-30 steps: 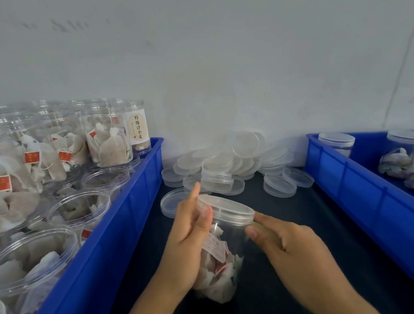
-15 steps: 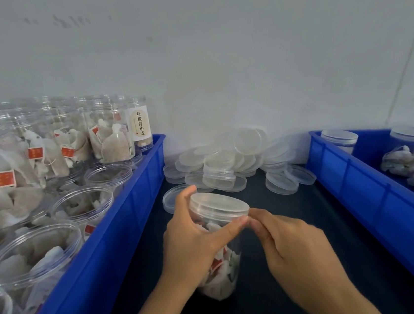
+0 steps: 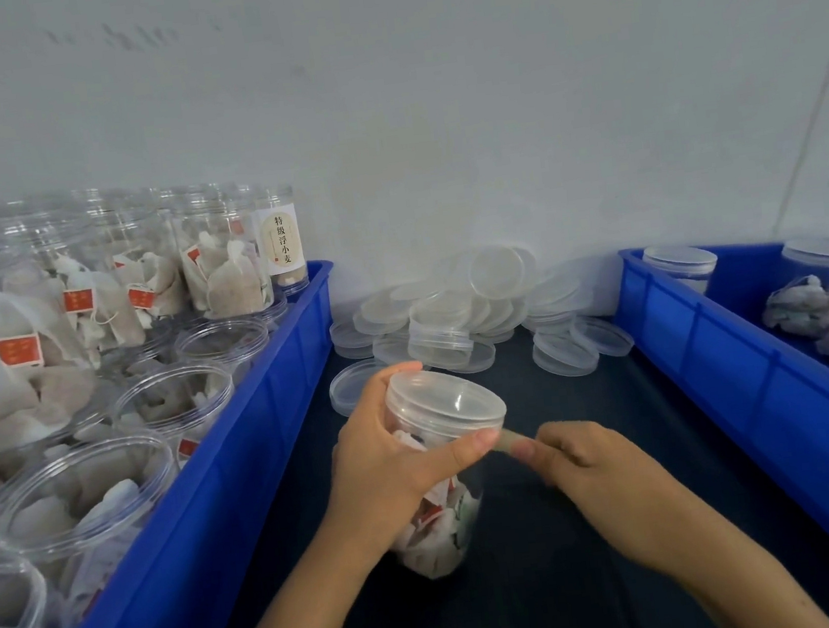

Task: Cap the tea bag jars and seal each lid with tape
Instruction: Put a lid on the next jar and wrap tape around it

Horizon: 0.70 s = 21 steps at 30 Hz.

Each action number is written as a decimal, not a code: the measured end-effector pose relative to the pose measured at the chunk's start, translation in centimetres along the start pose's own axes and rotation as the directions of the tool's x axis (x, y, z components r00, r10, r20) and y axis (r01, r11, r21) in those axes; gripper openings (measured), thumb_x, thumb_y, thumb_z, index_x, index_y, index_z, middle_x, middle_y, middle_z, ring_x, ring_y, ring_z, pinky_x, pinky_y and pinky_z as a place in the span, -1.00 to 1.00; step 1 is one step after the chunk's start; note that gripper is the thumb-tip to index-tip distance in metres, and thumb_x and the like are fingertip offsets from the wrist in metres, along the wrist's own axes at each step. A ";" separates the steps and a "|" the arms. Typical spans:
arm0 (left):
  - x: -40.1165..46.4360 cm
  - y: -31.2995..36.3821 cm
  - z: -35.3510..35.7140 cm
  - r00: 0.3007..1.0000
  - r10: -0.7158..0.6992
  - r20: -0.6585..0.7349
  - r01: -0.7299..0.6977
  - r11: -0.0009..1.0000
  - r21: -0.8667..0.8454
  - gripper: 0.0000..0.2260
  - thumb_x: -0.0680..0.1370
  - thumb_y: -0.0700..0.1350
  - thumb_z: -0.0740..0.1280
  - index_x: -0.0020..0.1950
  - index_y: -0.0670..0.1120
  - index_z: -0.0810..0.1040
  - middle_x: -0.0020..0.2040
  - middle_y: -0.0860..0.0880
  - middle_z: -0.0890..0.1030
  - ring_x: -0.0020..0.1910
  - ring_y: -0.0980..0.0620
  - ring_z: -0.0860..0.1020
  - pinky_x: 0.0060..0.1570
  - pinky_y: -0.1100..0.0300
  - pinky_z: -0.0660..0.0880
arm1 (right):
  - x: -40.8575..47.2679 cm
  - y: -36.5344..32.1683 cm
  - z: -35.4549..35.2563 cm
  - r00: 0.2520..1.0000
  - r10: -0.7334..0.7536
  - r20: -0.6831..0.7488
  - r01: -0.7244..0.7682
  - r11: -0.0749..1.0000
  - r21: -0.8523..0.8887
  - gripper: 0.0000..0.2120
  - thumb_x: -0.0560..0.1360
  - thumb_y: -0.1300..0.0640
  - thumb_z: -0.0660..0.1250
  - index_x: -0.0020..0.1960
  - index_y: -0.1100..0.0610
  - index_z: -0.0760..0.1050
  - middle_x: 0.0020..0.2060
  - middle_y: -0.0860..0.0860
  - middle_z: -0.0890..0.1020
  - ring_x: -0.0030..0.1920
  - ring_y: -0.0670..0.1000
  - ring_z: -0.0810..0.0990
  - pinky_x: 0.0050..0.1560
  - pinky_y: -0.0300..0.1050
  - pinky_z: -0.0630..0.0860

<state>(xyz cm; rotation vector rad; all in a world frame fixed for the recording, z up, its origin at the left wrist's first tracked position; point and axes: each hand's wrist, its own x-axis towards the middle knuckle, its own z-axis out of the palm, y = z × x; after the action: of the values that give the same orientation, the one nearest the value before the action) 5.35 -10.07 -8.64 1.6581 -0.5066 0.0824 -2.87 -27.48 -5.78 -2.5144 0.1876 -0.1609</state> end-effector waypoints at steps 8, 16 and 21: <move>0.2 -0.2 -0.2 0.983 -0.068 0.169 0.111 0.960 -0.258 -0.27 0.11 0.07 0.59 0.25 -0.01 0.51 0.05 0.00 0.69 0.04 0.05 0.66 -0.08 0.32 0.56 | -0.1 0.1 -0.6 0.999 -0.040 -0.035 0.042 0.996 0.083 -0.57 0.50 -0.29 0.10 -0.19 0.09 0.34 -0.34 -0.05 0.42 -0.33 -0.09 0.38 -0.22 -0.08 0.39; 0.3 -0.4 -0.8 0.960 -0.038 0.278 0.125 0.946 -0.300 -0.13 0.05 0.17 0.67 0.29 -0.03 0.47 0.14 -0.07 0.66 0.15 -0.01 0.62 0.03 0.23 0.56 | -0.4 -0.2 -0.8 0.999 -0.047 0.016 0.044 0.987 0.154 -0.34 0.25 -0.46 0.04 -0.11 0.13 0.39 -0.30 -0.03 0.44 -0.30 -0.06 0.39 -0.19 0.03 0.42; 0.4 -0.6 -1.3 0.949 -0.034 0.314 0.135 0.942 -0.307 -0.04 -0.01 0.18 0.67 0.26 -0.06 0.33 0.02 0.08 0.67 0.07 0.08 0.64 -0.02 0.27 0.56 | -0.5 -0.6 -0.2 1.000 -0.017 -0.014 0.019 0.979 0.202 -0.45 0.31 -0.42 0.12 -0.10 0.08 0.40 -0.30 -0.04 0.46 -0.31 -0.07 0.39 -0.24 -0.07 0.39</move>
<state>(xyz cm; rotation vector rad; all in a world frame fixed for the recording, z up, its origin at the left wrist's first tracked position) 6.21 -8.94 -8.86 1.3684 -0.6434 -0.3142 -3.32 -27.06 -5.28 -2.3139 0.1460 -0.1931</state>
